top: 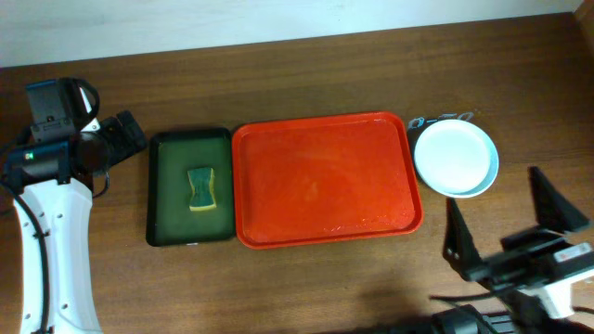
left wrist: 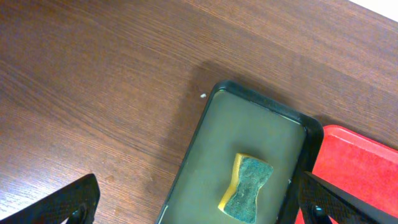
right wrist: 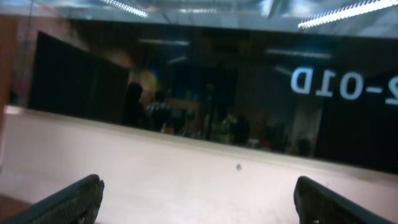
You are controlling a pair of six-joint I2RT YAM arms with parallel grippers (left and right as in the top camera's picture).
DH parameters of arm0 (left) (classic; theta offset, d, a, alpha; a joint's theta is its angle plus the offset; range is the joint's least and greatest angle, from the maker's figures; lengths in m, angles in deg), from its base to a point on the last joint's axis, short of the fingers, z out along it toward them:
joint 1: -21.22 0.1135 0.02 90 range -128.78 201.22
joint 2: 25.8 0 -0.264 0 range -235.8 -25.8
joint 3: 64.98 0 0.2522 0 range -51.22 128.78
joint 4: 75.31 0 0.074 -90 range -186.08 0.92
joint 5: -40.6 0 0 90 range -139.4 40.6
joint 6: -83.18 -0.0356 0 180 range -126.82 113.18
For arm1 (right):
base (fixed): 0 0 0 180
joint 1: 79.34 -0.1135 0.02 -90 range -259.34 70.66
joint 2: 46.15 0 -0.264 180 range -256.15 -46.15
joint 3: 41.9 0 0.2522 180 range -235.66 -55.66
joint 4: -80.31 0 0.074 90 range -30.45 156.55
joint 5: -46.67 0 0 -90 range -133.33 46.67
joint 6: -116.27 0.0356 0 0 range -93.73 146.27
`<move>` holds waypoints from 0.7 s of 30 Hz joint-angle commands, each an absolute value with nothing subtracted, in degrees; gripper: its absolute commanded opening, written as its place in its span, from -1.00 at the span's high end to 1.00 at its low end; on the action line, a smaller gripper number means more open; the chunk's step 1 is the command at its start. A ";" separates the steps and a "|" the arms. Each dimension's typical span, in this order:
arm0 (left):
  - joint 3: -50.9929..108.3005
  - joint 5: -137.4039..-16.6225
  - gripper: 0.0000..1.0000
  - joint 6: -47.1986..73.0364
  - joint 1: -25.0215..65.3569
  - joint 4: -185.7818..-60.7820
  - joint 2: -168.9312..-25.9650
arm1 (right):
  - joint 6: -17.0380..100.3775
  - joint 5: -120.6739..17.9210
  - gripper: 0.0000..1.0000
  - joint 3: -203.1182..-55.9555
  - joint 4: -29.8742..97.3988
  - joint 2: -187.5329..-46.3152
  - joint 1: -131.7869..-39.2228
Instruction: Clean dirty plates on tray and stack at the side
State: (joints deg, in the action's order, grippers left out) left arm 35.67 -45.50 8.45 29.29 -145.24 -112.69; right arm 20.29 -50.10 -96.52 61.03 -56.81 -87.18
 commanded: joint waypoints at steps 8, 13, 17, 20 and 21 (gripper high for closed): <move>35.93 -45.28 -0.98 9.00 29.53 -145.19 -112.72 | 20.95 -48.66 -0.97 -58.60 89.90 -46.34 -84.44; 35.93 -45.28 -0.98 9.00 29.53 -145.19 -112.72 | 20.91 -48.63 -0.97 -55.98 76.90 -46.34 -84.44; 35.93 -45.28 -0.98 9.00 29.53 -145.19 -112.72 | 20.93 -48.74 -0.97 -55.98 62.54 -46.34 -84.44; 35.93 -45.28 -0.99 9.00 29.53 -145.19 -112.72 | 20.91 -48.63 -0.97 -55.98 62.47 -46.34 -84.44; 35.93 -45.28 -0.98 9.00 29.53 -145.19 -112.72 | 20.91 -48.63 -0.97 -55.98 62.47 -46.34 -84.44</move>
